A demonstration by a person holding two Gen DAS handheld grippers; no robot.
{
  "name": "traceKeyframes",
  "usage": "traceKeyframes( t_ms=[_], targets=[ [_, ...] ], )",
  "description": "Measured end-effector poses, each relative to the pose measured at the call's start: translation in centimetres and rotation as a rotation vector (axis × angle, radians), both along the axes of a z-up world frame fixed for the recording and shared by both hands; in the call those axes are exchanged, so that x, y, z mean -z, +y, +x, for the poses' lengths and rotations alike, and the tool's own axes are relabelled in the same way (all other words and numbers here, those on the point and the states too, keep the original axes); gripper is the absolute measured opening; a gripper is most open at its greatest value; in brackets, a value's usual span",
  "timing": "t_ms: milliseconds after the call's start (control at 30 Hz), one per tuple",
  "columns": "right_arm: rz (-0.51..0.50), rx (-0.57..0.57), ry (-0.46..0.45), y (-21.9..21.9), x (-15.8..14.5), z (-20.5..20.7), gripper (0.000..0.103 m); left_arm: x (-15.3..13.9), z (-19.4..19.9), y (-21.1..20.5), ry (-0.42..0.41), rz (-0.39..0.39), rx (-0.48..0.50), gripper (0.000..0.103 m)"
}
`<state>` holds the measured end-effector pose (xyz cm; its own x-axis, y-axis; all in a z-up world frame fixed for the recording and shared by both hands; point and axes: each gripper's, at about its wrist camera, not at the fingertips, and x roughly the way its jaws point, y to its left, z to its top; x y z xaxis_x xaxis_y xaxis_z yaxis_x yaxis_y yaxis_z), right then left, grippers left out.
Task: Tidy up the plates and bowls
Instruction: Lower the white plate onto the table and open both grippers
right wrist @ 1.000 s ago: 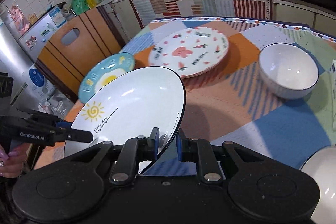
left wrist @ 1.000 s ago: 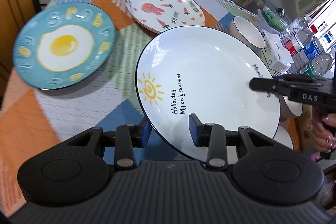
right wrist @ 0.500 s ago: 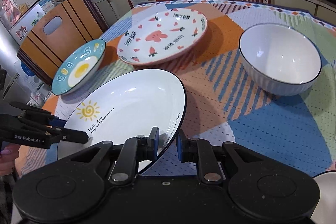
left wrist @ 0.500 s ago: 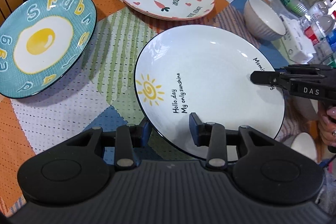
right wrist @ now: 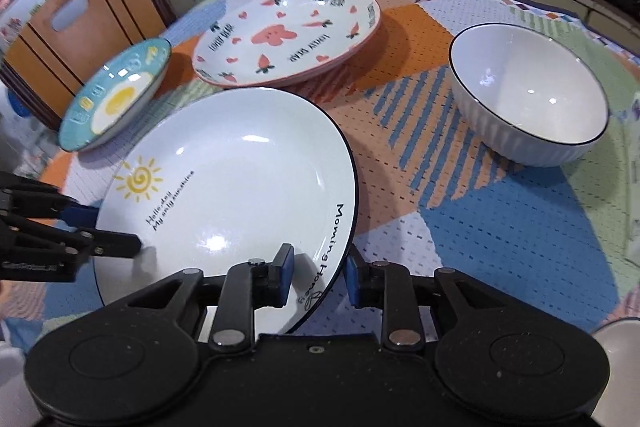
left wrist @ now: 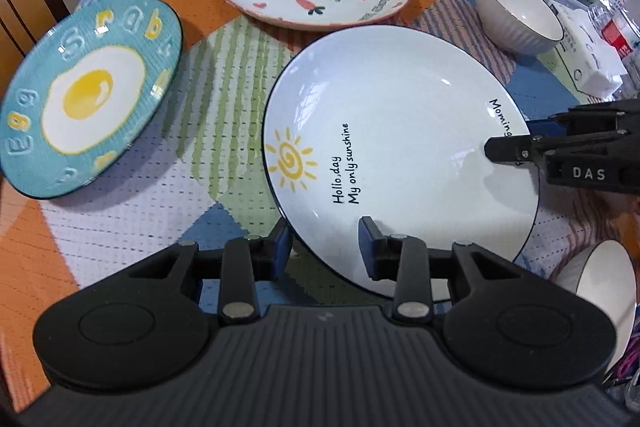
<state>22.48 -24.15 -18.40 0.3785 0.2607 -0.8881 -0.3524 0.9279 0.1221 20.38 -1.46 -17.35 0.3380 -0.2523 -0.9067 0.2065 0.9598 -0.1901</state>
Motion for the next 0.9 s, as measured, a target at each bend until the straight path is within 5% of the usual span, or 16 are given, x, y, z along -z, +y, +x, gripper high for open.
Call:
traceKeyframes(
  t_ms=[200, 633, 900],
  targets=[
    [-0.044, 0.016, -0.037, 0.6, -2.0, -1.9, 0.043, -3.0, -1.7, 0.8, -0.023, 0.006, 0.025, 0.034],
    [0.117, -0.092, -0.129, 3.4, -10.3, -7.4, 0.046, -9.5, -6.0, 3.5, -0.068, 0.034, 0.055, 0.036],
    [0.131, -0.185, -0.211, 6.8, -14.8, -9.9, 0.059, -12.6, -7.8, 6.5, -0.113, 0.058, 0.048, 0.042]
  ],
)
